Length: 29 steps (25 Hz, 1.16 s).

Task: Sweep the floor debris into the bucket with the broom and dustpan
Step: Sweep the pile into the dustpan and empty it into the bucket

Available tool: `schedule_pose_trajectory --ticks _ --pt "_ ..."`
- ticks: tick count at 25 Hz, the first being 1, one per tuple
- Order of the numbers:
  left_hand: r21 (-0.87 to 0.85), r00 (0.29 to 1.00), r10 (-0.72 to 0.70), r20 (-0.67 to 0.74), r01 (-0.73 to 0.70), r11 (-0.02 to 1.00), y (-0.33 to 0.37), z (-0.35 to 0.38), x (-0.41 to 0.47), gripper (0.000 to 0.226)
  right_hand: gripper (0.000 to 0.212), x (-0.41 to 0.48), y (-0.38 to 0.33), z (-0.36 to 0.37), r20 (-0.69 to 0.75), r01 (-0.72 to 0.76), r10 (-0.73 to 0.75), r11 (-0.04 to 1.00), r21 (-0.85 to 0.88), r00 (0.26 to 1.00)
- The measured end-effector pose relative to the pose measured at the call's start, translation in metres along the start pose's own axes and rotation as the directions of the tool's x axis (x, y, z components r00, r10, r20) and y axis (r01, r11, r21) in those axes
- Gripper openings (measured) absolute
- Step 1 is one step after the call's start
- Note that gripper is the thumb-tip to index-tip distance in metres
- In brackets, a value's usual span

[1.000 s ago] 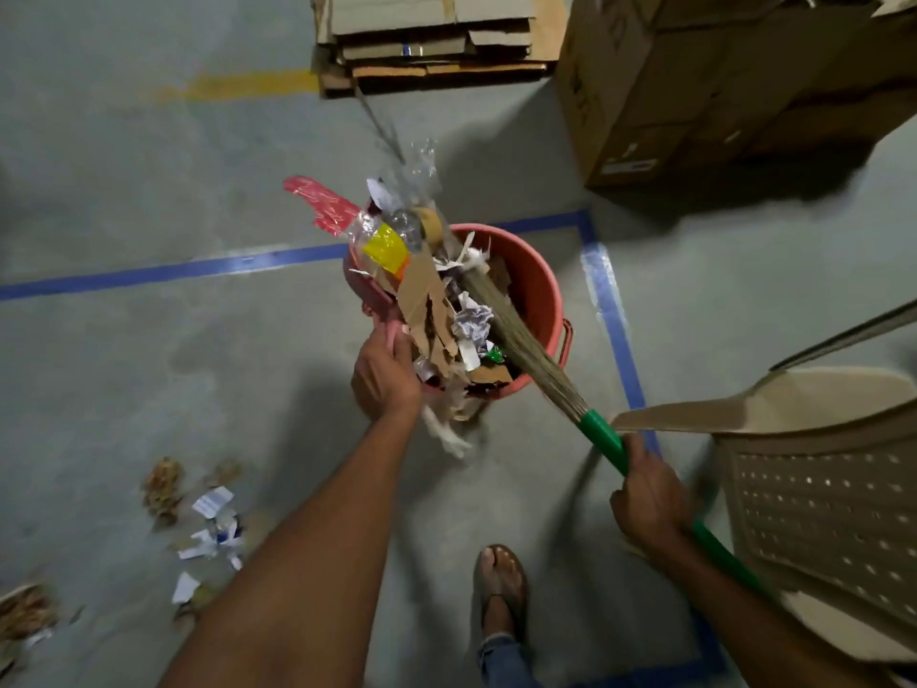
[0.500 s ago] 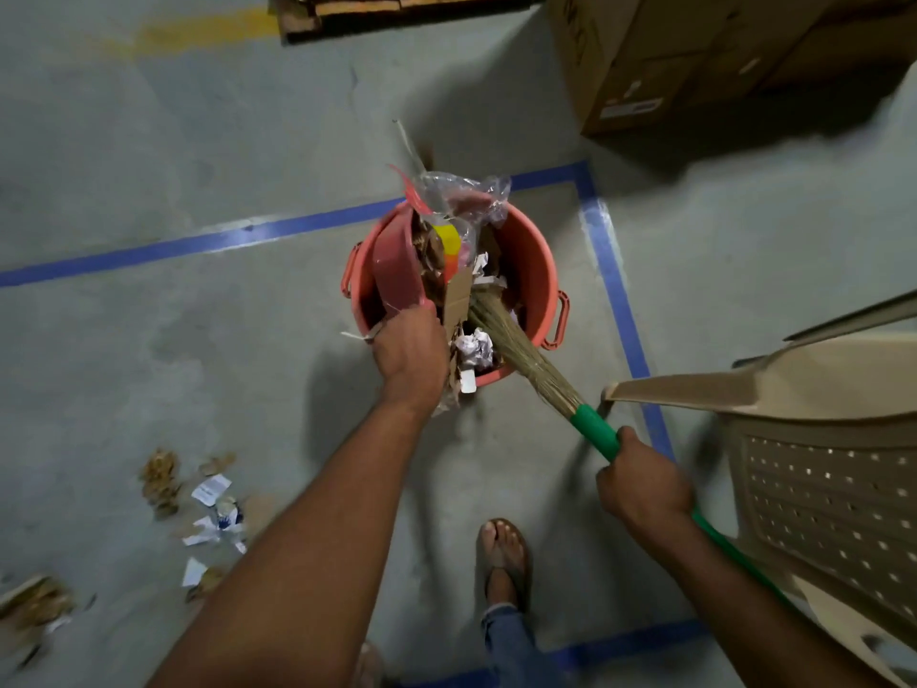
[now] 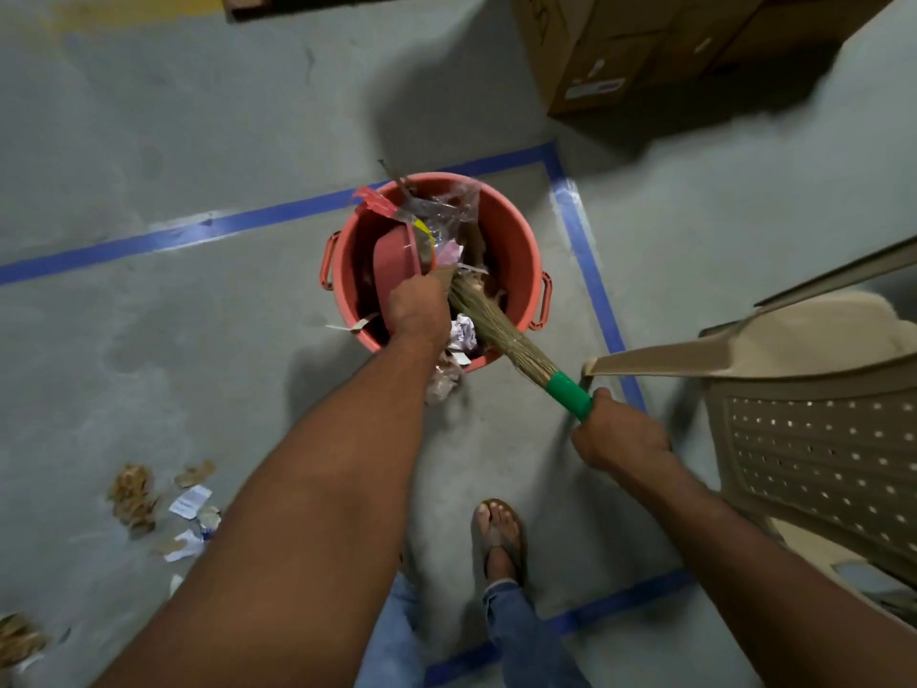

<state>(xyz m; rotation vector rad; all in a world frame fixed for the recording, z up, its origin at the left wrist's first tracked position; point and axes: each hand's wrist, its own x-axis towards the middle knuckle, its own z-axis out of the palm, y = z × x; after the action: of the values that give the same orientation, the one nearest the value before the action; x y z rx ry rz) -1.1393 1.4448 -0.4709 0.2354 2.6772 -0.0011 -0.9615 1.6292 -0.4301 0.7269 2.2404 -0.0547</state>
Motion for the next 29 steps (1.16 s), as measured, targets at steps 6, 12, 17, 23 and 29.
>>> schedule_pose_trajectory --ticks 6,12,17,23,29 --pt "-0.125 0.999 -0.051 0.011 0.052 0.991 -0.051 -0.025 -0.024 0.028 0.050 -0.021 -0.016 -0.029 0.033 0.009 -0.009 1.000 0.021 0.999" --pt "-0.365 0.984 -0.180 -0.007 0.165 0.916 -0.094 -0.117 -0.071 0.047 0.038 -0.079 0.003 -0.076 -0.160 -0.047 0.029 0.993 -0.106 0.987" --pt "-0.402 0.976 -0.217 0.034 0.212 0.891 -0.102 -0.127 -0.107 0.045 0.034 -0.113 0.011 -0.094 -0.235 -0.029 -0.002 0.991 -0.130 0.972" --pt "-0.403 0.990 -0.138 -0.001 0.126 0.907 -0.051 -0.065 -0.110 0.041 0.033 -0.109 0.023 -0.085 -0.317 -0.066 0.018 0.988 -0.142 0.948" --pt "-0.256 0.997 0.072 -0.035 -0.079 0.964 -0.008 -0.014 -0.029 0.031 0.032 -0.053 0.003 -0.065 -0.314 -0.052 -0.005 0.984 -0.173 0.949"
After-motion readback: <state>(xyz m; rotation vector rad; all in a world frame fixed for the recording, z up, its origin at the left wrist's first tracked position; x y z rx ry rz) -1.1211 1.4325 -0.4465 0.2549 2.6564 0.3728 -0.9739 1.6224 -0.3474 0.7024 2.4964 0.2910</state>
